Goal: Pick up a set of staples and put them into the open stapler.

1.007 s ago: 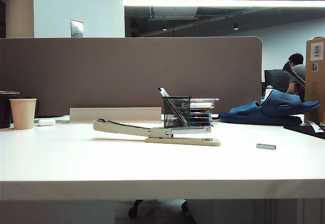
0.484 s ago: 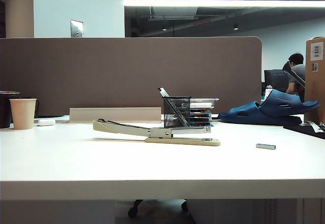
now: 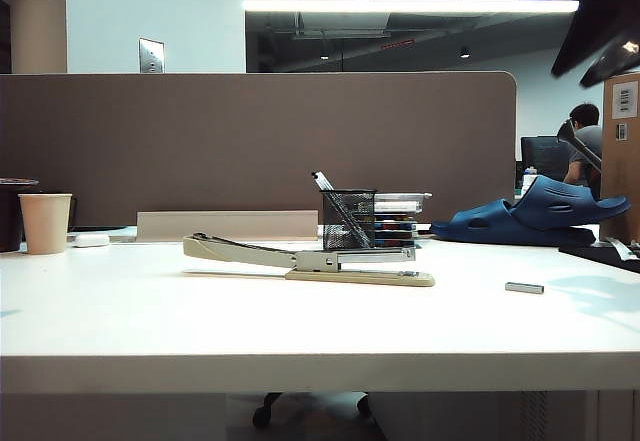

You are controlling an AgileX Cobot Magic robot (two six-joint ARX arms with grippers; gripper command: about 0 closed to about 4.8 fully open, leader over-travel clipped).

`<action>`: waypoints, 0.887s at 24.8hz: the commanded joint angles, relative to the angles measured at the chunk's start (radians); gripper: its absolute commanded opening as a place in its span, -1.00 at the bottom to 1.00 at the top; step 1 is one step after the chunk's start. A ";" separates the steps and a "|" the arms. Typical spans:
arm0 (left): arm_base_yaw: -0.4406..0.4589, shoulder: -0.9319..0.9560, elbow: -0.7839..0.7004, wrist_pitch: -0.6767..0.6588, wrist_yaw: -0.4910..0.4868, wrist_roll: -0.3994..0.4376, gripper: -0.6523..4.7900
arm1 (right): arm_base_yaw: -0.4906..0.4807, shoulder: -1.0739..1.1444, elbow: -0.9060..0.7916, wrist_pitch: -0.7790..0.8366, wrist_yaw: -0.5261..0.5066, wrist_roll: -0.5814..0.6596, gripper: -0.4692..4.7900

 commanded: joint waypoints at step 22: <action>-0.001 0.214 0.003 0.063 0.138 0.071 -0.76 | 0.123 0.451 0.019 0.071 0.076 -0.356 0.20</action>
